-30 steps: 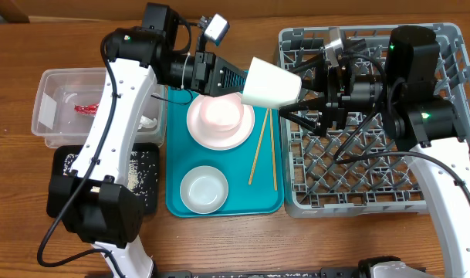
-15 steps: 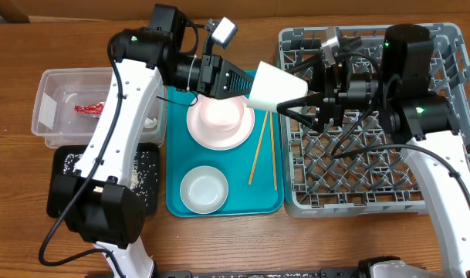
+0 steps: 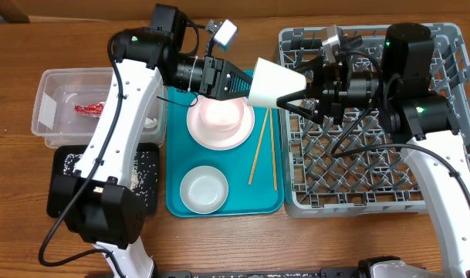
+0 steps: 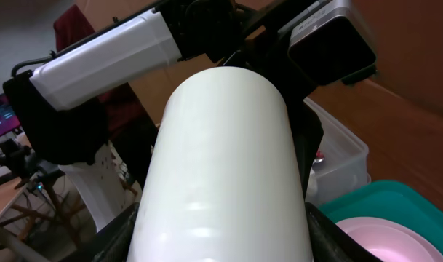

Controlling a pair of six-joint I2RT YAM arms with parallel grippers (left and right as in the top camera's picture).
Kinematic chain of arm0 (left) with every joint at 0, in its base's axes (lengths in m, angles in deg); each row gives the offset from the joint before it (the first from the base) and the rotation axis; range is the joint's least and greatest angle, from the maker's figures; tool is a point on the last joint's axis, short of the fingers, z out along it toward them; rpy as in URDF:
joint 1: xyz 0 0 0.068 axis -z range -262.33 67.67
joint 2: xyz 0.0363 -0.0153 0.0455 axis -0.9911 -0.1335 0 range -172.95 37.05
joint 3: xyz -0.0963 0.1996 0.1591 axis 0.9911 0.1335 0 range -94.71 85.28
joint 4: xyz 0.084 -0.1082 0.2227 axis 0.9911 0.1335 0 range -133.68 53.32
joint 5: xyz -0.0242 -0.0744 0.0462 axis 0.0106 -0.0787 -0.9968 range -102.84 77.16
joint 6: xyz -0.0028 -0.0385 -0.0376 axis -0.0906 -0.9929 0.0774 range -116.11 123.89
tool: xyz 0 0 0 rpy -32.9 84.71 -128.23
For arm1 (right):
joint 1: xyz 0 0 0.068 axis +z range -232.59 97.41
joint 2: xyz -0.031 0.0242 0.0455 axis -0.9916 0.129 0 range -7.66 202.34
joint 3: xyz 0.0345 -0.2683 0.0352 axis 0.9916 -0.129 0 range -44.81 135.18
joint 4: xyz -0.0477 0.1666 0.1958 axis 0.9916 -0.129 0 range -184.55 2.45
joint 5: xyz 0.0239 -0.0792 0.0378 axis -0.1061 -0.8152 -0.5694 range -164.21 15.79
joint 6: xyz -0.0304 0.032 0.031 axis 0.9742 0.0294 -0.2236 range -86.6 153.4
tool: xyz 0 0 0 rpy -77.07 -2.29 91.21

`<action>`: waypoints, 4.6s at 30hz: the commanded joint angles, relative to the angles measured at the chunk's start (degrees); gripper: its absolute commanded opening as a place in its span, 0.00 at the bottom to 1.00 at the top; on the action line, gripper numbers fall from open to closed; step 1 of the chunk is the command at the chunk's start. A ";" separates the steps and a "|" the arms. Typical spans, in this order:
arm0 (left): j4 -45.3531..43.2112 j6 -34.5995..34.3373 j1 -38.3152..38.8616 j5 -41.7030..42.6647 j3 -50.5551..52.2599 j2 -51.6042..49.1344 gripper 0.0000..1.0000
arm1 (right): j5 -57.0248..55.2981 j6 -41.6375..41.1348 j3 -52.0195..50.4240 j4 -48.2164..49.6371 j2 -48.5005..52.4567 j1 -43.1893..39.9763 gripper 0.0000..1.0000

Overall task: Sort waste into correct bins and load items into the dishwasher
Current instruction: 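Hand white cup from left gripper to right gripper, then lower cup with right gripper into dish rack and release, then move right gripper to chopsticks on teal tray and lower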

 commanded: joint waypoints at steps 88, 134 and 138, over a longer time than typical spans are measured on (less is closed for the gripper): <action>5.95 -9.66 -7.63 -41.72 0.04 1.07 0.45 | -80.56 -15.85 1.49 0.59 22.01 0.13 0.82; 4.39 -23.61 -17.81 -79.23 0.00 14.53 1.00 | -74.51 -40.76 6.97 -27.41 22.64 32.28 0.70; 4.39 -23.58 -17.81 -79.23 0.00 14.53 1.00 | -72.04 -40.79 6.95 -27.63 23.39 32.28 1.00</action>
